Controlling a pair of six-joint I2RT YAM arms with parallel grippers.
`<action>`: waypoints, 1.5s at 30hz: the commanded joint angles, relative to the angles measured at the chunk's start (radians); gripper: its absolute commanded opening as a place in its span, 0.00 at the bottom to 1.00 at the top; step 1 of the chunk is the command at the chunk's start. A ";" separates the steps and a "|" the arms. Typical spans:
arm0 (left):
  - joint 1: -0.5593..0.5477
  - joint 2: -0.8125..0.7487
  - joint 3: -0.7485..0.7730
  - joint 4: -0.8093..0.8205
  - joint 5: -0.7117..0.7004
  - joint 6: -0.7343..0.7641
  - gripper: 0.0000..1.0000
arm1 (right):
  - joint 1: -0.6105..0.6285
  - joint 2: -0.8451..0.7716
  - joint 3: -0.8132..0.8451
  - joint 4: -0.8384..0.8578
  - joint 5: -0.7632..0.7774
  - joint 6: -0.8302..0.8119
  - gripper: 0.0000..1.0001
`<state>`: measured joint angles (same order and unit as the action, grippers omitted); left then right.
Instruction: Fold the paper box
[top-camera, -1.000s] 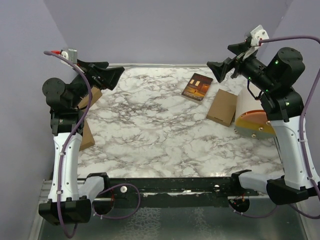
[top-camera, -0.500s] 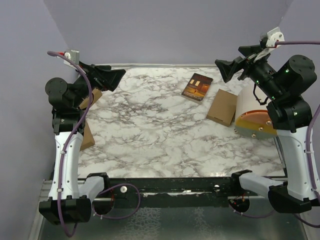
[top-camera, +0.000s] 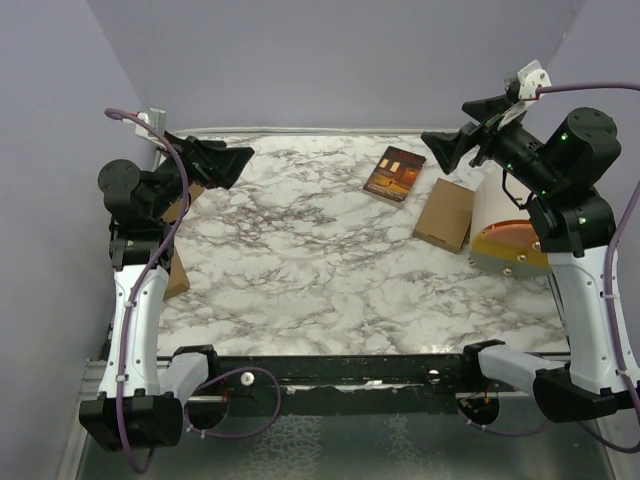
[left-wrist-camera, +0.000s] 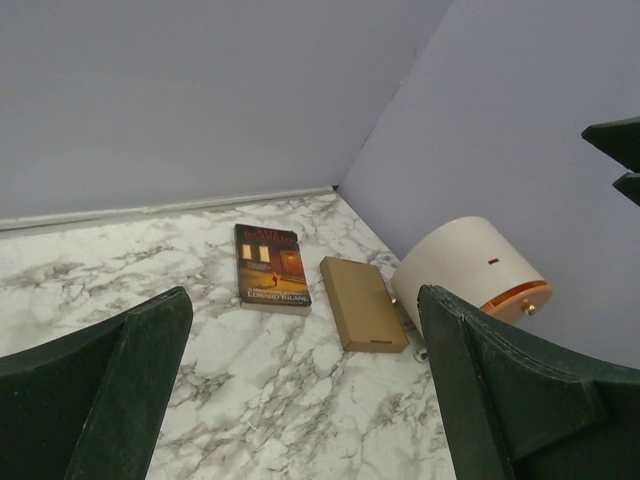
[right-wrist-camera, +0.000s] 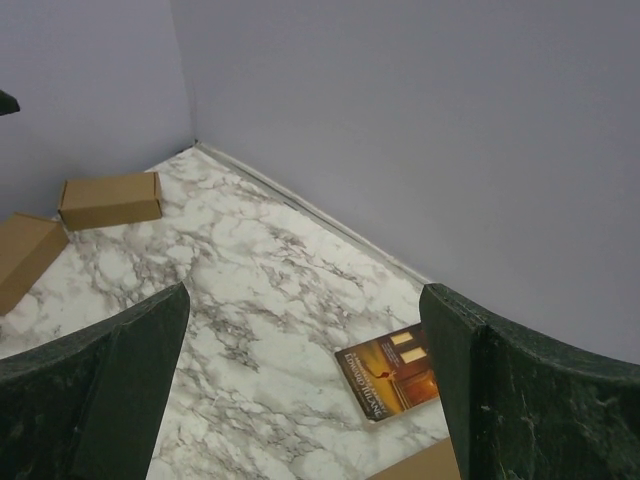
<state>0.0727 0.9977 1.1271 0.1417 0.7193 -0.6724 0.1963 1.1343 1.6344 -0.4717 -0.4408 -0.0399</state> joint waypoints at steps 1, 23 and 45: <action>0.007 -0.020 -0.051 0.059 0.040 -0.025 0.99 | -0.018 0.011 -0.008 -0.012 -0.142 -0.048 1.00; 0.007 -0.040 -0.082 0.061 0.037 -0.012 0.99 | -0.051 0.001 -0.054 0.006 -0.162 -0.040 0.99; 0.007 -0.002 0.028 0.082 0.037 -0.056 0.99 | -0.054 -0.009 -0.005 0.043 0.023 0.064 0.99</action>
<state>0.0727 0.9871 1.0954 0.2001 0.7372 -0.7116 0.1486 1.1286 1.5749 -0.4698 -0.5232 -0.0433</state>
